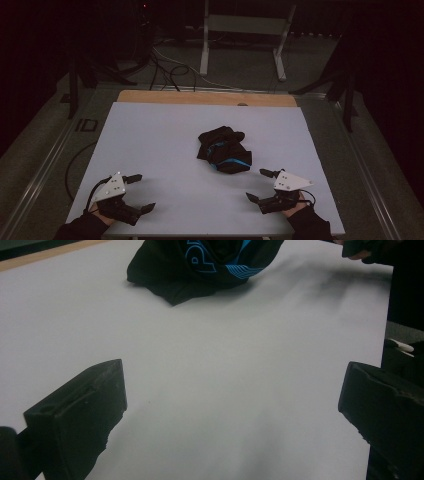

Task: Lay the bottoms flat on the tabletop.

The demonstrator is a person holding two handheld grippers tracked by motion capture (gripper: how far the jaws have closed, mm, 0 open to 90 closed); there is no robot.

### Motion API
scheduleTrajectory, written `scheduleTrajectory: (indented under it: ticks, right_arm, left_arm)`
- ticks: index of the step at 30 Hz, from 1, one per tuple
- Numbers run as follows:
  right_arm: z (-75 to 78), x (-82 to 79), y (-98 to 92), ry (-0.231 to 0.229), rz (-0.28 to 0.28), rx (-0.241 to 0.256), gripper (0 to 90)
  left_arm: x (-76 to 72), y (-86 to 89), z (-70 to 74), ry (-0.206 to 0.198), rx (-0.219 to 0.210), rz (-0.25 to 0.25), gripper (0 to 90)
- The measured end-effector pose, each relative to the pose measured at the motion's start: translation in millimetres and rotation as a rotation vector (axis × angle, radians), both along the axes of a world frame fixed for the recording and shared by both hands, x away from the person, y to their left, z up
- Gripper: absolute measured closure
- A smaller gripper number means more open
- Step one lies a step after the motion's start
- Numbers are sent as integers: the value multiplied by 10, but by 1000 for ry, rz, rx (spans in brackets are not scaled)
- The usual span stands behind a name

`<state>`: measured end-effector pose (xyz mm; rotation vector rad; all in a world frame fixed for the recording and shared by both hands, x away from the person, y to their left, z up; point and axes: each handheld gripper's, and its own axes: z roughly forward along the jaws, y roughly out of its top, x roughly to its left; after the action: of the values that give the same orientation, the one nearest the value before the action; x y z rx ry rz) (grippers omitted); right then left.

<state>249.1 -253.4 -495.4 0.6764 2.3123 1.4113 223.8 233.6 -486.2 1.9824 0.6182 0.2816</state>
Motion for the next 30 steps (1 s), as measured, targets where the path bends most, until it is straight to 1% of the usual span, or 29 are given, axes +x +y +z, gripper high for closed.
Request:
scheduleTrajectory:
  ticks: [3, 4, 5, 6, 9, 10, 12, 13, 14, 15, 18, 19, 21, 23, 24, 25, 27, 28, 29, 30]
  right_arm:
    - [3, -5, -6, 4, 0, 3, 89]
    - [4, -10, -8, -5, 4, -16, 89]
    - [4, -10, -8, -5, 4, -16, 89]
    - [6, -15, -2, 6, 8, -17, 89]
    - [1, -25, 14, 9, 17, -23, 89]
    - [0, -22, 20, 8, 27, -33, 89]
    - [-1, -25, 41, 27, 44, -31, 90]
    - [-3, -24, 51, 36, 51, -40, 89]
    - [-9, -23, 74, 56, 76, -56, 89]
    - [-9, -23, 74, 56, 76, -56, 89]
    - [10, -32, 105, 81, 88, -46, 90]
    - [25, -32, 108, 79, 90, -57, 90]
    - [58, -49, 124, 90, 100, -34, 90]
    - [104, -55, 132, 100, 97, -30, 90]
    - [128, -64, 139, 108, 94, -10, 93]
    - [151, -63, 141, 110, 91, -5, 93]
    - [220, -58, 160, 108, 88, -21, 93]
    - [220, -58, 160, 108, 88, -21, 93]
    - [246, -56, 167, 99, 88, -28, 93]
    - [313, -68, 176, 87, 87, -35, 93]
  left_arm:
    - [0, -2, 0, -1, 1, -3, 1]
    - [5, -3, -4, 5, -2, -9, 1]
    - [8, -5, -8, 6, -2, -11, 1]
    - [11, -8, -12, 9, -1, -13, 1]
    - [23, -21, -22, 15, -3, -28, 1]
    - [30, -26, -27, 19, 0, -35, 1]
    - [40, -38, -38, 32, 5, -47, 1]
    - [43, -45, -36, 33, 8, -57, 1]
    - [40, -50, -32, 32, 3, -67, 1]
    - [40, -54, -29, 38, -4, -79, 1]
    - [36, -59, -26, 47, 3, -94, 1]
    - [32, -62, -19, 47, -2, -98, 1]
    - [24, -73, -1, 42, -5, -102, 1]
    - [21, -93, 19, 45, -10, -111, 1]
    - [21, -106, 35, 42, -3, -117, 1]
    - [21, -117, 50, 41, -6, -124, 1]
    - [30, -133, 86, 44, -14, -130, 1]
    - [33, -141, 107, 44, -14, -135, 1]
    - [36, -151, 128, 43, -9, -140, 1]
    - [34, -161, 148, 40, -6, -143, 0]
